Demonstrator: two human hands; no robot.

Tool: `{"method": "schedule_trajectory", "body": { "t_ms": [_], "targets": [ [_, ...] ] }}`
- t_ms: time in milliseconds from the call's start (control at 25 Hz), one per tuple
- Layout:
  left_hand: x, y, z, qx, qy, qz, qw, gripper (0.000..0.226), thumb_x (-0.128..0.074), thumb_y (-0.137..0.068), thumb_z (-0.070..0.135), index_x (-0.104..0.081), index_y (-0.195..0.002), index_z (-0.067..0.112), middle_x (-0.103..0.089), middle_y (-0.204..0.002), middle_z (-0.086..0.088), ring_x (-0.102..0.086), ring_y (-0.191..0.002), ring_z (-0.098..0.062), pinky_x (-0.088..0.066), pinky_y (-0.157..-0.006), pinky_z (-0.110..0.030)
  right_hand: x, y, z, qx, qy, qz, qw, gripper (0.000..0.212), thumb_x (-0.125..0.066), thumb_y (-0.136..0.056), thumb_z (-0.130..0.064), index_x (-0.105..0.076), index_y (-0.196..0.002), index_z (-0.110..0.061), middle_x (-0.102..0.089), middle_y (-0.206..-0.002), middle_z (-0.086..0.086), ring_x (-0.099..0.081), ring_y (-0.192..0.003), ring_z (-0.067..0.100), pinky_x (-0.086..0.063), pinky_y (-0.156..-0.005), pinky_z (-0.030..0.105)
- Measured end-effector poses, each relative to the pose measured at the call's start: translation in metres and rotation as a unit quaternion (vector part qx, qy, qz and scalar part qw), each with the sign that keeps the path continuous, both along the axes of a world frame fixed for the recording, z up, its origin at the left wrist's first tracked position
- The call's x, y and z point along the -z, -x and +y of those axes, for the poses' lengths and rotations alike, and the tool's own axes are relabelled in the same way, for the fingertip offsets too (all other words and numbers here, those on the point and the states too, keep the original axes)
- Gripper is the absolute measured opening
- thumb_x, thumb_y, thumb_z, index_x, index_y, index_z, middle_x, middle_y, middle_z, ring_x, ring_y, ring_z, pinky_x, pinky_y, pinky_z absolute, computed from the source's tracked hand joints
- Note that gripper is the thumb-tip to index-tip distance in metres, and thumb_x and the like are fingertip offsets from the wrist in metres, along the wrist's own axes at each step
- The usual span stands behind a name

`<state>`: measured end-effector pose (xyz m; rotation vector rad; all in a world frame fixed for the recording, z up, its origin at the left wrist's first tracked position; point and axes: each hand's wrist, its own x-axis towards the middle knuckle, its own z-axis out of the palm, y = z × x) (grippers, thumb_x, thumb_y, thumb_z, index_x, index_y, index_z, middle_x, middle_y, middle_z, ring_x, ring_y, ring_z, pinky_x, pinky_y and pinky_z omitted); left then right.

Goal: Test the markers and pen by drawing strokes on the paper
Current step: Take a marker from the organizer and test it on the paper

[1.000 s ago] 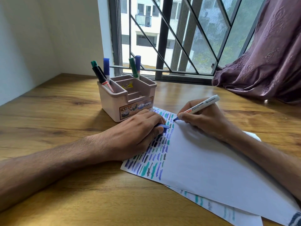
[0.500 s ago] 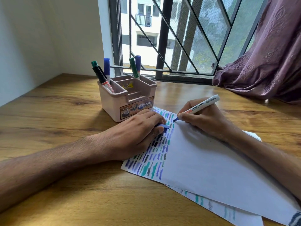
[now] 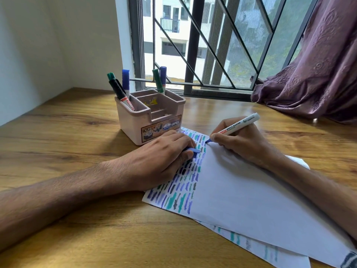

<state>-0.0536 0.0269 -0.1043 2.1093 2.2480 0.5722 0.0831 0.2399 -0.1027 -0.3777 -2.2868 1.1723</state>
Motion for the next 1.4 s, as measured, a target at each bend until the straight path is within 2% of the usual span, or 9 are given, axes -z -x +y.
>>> {"method": "schedule_trajectory", "body": {
  "t_ms": [360,600,720,840,920,1000,1080,1200,1400],
  "targets": [
    [0.002,0.0,-0.001,0.008,-0.023,0.004,1.0,0.039,-0.029,-0.105,0.045,-0.054,-0.126,0.024,-0.058,-0.123,0.009,-0.052,-0.115,-0.007,-0.045,-0.1,-0.034,0.004,0.002,0.002,-0.012,0.031,0.001,0.999,0.011,-0.074,-0.084,0.005,-0.069,-0.076,0.01,-0.056,-0.05,0.014,-0.041,-0.037,0.018,-0.031,-0.039,0.023],
    [0.002,0.001,0.0,0.003,-0.014,0.003,1.0,0.04,-0.028,-0.105,0.046,-0.053,-0.129,0.027,-0.057,-0.126,0.01,-0.05,-0.117,-0.005,-0.045,-0.102,-0.033,0.002,0.0,0.0,-0.016,0.028,-0.003,0.999,0.011,-0.073,-0.086,0.008,-0.069,-0.077,0.013,-0.055,-0.05,0.014,-0.04,-0.032,0.01,-0.03,-0.034,0.016],
    [0.001,0.001,-0.001,0.006,-0.026,-0.006,1.0,0.039,-0.03,-0.105,0.046,-0.054,-0.128,0.026,-0.058,-0.125,0.011,-0.052,-0.116,-0.004,-0.046,-0.101,-0.03,0.002,0.001,0.001,0.001,0.045,0.009,0.999,0.011,-0.075,-0.087,0.001,-0.07,-0.08,0.009,-0.054,-0.055,0.017,-0.039,-0.036,0.018,-0.029,-0.036,0.018],
    [-0.001,0.0,-0.003,0.003,-0.058,-0.046,0.997,0.037,-0.037,-0.105,0.042,-0.059,-0.127,0.023,-0.062,-0.124,0.01,-0.055,-0.113,-0.002,-0.046,-0.096,-0.02,0.0,-0.001,0.002,-0.035,0.122,0.053,0.99,0.008,-0.073,-0.091,0.001,-0.07,-0.092,0.008,-0.051,-0.064,0.019,-0.039,-0.047,0.02,-0.028,-0.041,0.024],
    [-0.002,0.001,-0.004,-0.011,-0.095,-0.074,0.993,0.034,-0.043,-0.104,0.038,-0.062,-0.127,0.022,-0.065,-0.121,0.011,-0.058,-0.109,0.0,-0.047,-0.091,-0.017,-0.005,-0.003,0.001,-0.057,0.123,0.077,0.988,0.015,-0.076,-0.089,-0.001,-0.069,-0.1,0.006,-0.057,-0.067,0.019,-0.047,-0.051,0.018,-0.034,-0.041,0.026],
    [-0.002,0.003,-0.004,-0.032,-0.122,-0.104,0.987,0.029,-0.046,-0.104,0.035,-0.062,-0.126,0.025,-0.067,-0.119,0.015,-0.061,-0.107,0.003,-0.05,-0.089,-0.015,-0.012,-0.006,-0.001,-0.089,0.12,0.098,0.984,0.021,-0.08,-0.085,-0.008,-0.069,-0.099,0.002,-0.063,-0.069,0.014,-0.053,-0.054,0.018,-0.041,-0.043,0.027],
    [-0.002,0.005,-0.003,-0.043,-0.128,-0.15,0.979,0.026,-0.048,-0.104,0.032,-0.061,-0.126,0.027,-0.069,-0.117,0.017,-0.063,-0.107,0.006,-0.053,-0.087,-0.014,-0.018,-0.009,-0.004,-0.13,0.139,0.111,0.975,0.017,-0.077,-0.087,-0.012,-0.071,-0.098,0.0,-0.067,-0.075,0.017,-0.057,-0.061,0.022,-0.045,-0.047,0.031],
    [-0.003,0.006,-0.002,-0.04,-0.13,-0.223,0.965,0.025,-0.047,-0.105,0.027,-0.062,-0.125,0.023,-0.072,-0.111,0.015,-0.066,-0.103,0.002,-0.056,-0.083,-0.019,-0.022,-0.012,-0.011,-0.186,0.168,0.105,0.962,0.02,-0.06,-0.09,-0.011,-0.073,-0.098,0.002,-0.069,-0.079,0.021,-0.06,-0.065,0.027,-0.046,-0.05,0.034],
    [-0.002,0.008,-0.002,-0.02,-0.141,-0.249,0.958,0.029,-0.045,-0.103,0.029,-0.062,-0.125,0.021,-0.072,-0.108,0.012,-0.068,-0.101,-0.008,-0.059,-0.082,-0.031,-0.02,-0.012,-0.016,-0.196,0.138,0.089,0.967,0.023,-0.058,-0.09,-0.009,-0.072,-0.1,0.007,-0.07,-0.08,0.022,-0.062,-0.063,0.027,-0.047,-0.051,0.032]
  ]
}}
